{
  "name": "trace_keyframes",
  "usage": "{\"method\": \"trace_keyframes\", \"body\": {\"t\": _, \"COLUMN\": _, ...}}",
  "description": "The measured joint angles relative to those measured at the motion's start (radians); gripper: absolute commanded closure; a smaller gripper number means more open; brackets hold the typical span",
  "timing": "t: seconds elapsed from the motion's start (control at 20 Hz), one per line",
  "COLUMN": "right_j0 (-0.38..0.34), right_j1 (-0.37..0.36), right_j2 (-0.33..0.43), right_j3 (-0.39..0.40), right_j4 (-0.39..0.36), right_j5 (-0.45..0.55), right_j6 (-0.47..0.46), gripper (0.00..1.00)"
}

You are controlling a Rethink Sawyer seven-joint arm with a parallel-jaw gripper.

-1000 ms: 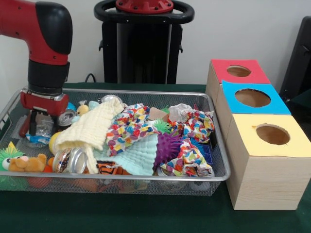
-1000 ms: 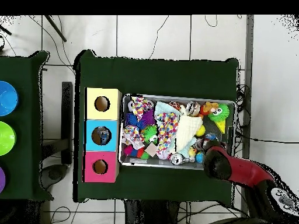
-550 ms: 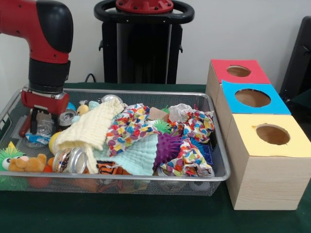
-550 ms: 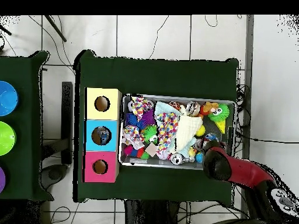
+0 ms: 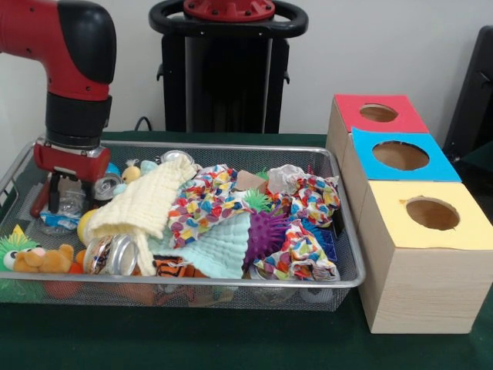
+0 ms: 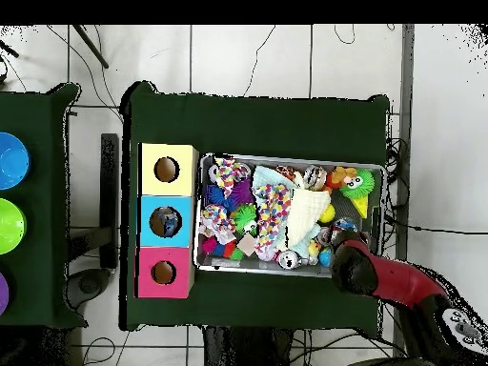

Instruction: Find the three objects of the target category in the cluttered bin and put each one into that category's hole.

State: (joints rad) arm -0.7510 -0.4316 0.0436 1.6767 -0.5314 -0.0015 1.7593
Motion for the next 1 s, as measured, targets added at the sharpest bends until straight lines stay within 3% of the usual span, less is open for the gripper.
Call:
{"method": "trace_keyframes", "body": {"t": 0.3, "right_j0": 0.0, "right_j1": 0.009, "right_j2": 0.0, "right_j3": -0.001, "right_j4": 0.0, "right_j5": -0.012, "right_j6": 0.0, "gripper": 0.0}}
{"method": "trace_keyframes", "body": {"t": 0.75, "right_j0": -0.011, "right_j1": 0.054, "right_j2": 0.0, "right_j3": -0.017, "right_j4": 0.0, "right_j5": -0.165, "right_j6": 0.0, "gripper": 0.0}}
{"method": "trace_keyframes", "body": {"t": 1.0, "right_j0": -0.011, "right_j1": 0.066, "right_j2": 0.0, "right_j3": -0.028, "right_j4": 0.0, "right_j5": -0.189, "right_j6": 0.0, "gripper": 0.0}}
